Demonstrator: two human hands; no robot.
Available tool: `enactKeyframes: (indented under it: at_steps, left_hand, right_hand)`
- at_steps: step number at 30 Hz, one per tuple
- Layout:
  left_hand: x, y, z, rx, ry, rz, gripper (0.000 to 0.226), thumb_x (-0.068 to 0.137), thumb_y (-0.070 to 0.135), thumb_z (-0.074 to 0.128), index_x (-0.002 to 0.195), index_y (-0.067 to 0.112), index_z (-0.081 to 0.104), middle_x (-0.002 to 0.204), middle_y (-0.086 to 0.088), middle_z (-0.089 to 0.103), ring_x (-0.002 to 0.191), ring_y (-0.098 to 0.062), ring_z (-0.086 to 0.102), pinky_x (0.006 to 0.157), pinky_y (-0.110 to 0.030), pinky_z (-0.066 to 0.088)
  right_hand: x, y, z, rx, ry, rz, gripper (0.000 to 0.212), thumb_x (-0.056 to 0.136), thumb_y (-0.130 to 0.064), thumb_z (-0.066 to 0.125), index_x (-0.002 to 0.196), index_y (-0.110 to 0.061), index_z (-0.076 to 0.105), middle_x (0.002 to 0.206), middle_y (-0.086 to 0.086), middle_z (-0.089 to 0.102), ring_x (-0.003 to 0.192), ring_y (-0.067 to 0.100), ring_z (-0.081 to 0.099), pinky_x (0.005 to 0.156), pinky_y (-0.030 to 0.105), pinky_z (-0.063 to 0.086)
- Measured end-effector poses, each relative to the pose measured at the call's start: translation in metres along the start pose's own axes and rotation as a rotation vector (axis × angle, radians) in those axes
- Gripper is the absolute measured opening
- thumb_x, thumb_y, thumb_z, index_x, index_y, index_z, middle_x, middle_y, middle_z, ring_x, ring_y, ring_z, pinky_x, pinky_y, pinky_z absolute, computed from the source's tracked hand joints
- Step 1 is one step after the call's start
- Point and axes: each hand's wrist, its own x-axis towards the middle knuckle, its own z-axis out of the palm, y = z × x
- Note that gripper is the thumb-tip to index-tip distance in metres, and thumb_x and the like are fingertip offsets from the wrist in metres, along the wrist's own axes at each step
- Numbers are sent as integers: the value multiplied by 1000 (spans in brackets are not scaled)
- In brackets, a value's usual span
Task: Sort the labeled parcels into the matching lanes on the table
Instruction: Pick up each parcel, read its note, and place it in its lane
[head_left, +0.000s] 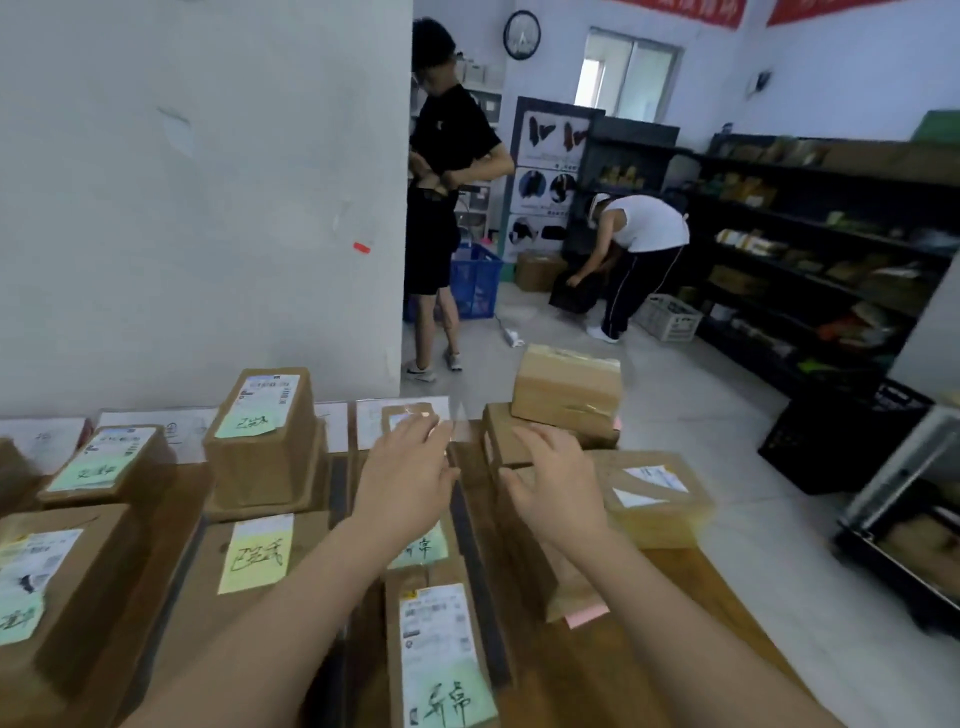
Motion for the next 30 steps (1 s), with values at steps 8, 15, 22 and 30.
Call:
enactKeyframes:
  at_steps: [8,15,22,30]
  left_hand:
    - [-28,114,33,26,-3,38,58,93,36,56,147,24,35,150,4,38,141,-17,30,115,-36,27]
    - [-35,179,60,76,-54,75,62,93,38,56,148,24,32,153,3,33,143,-16,24,118,-36,22]
    - [-11,210,97,124,-106,113,57,96,39,51,148,25,32,155,3,31,145,-17,24,119,-37,18]
    - [48,226,154,122,-140,130,56,96,32,52,148,25,34,154,2,34,144,-18,26,118,-38,18]
  right_hand:
    - [-67,100,-64,-108,14,24,52,93,-37,61,141,-22,48,144,2,48,134,23,41,110,37,33]
    - [-93,166,-85,-129,-30,101,54,93,-38,59,143,-24,45,149,4,41,139,25,35,113,39,27]
    - [-85,220,-85,-161,-78,146,56,94,-40,56,146,-24,40,151,3,38,140,23,32,113,37,25]
    - [-40,286,-62,-196,-166,135,58,93,-39,56,147,-27,36,151,1,36,141,22,29,113,36,23]
